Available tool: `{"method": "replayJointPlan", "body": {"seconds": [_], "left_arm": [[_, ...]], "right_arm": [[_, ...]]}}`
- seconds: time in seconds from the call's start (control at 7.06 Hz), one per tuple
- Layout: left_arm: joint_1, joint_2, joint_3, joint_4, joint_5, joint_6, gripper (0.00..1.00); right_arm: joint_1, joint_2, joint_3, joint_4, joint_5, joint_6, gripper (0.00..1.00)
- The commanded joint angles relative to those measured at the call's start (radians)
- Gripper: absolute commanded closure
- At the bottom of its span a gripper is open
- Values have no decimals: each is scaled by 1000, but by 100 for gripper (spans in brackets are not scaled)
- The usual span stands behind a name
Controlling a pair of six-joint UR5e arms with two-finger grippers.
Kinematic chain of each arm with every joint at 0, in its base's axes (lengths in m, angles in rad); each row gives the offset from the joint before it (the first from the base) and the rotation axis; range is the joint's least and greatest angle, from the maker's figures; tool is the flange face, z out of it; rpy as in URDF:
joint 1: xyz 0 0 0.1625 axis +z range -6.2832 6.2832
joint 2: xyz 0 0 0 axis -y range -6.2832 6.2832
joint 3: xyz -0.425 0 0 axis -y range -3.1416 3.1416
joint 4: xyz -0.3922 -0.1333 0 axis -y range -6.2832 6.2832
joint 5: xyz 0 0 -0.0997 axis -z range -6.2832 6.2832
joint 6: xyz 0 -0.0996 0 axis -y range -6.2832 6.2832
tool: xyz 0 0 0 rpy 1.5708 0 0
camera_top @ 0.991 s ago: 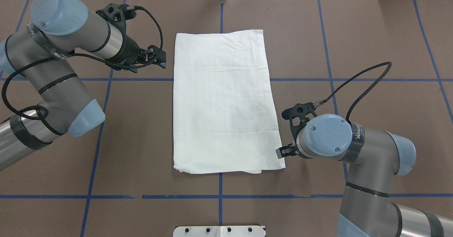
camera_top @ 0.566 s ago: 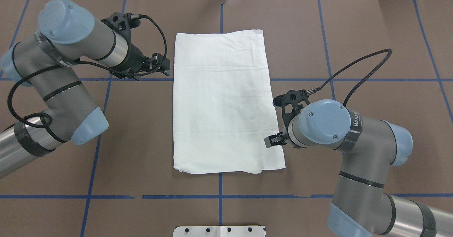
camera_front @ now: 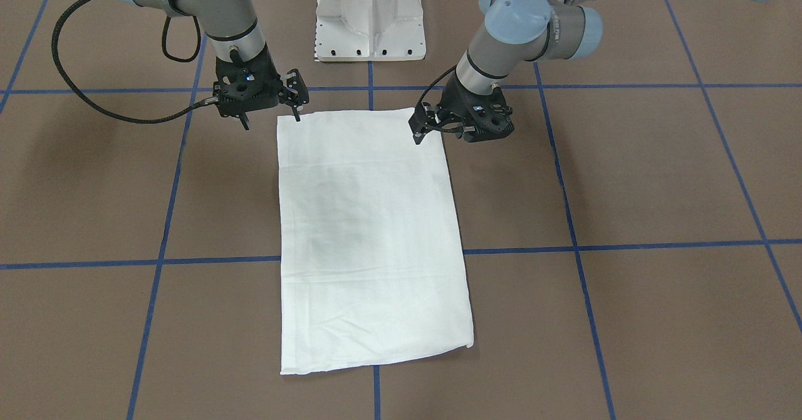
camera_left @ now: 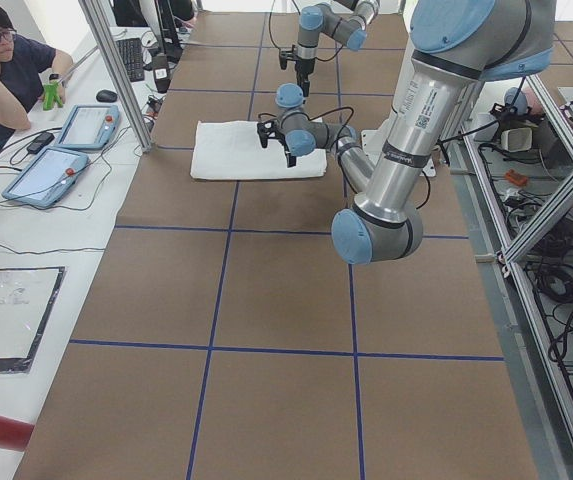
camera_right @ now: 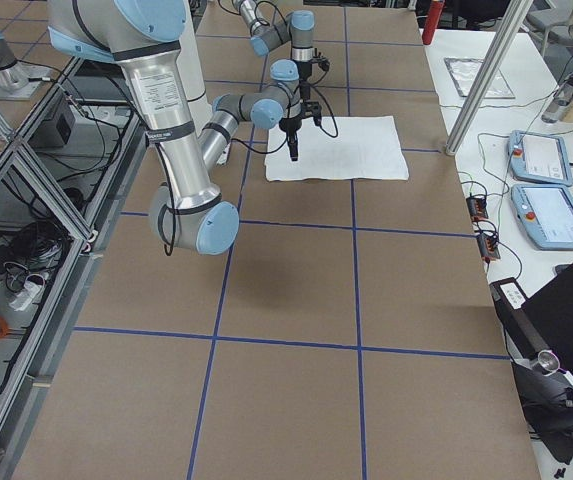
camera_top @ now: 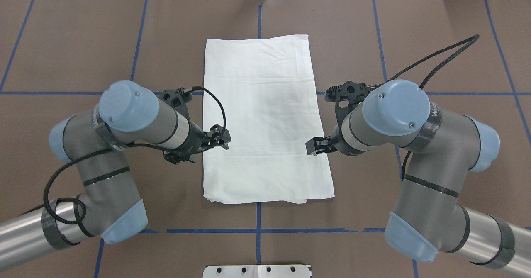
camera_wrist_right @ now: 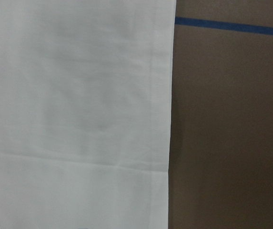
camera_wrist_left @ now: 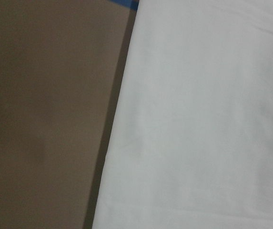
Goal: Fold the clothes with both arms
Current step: 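Move both grippers to the shirt's long side edges nearest each gripper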
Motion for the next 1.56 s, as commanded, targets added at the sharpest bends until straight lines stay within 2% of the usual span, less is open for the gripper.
{"method": "replayJointPlan", "body": {"seconds": [0.0, 0.57, 0.71, 1.13, 1.42], "left_arm": [[122, 23, -10, 1, 101, -157, 1], [126, 75, -7, 4, 101, -158, 3], [127, 67, -7, 4, 101, -158, 11], [178, 60, -1, 3, 101, -158, 19], [175, 61, 2, 3, 102, -158, 28]], "right_arm": [[20, 2, 4, 0, 17, 4, 0], [29, 2, 4, 0, 21, 4, 0], [31, 2, 4, 0, 21, 4, 0], [40, 1, 4, -1, 28, 2, 0], [40, 1, 4, -1, 28, 4, 0]]}}
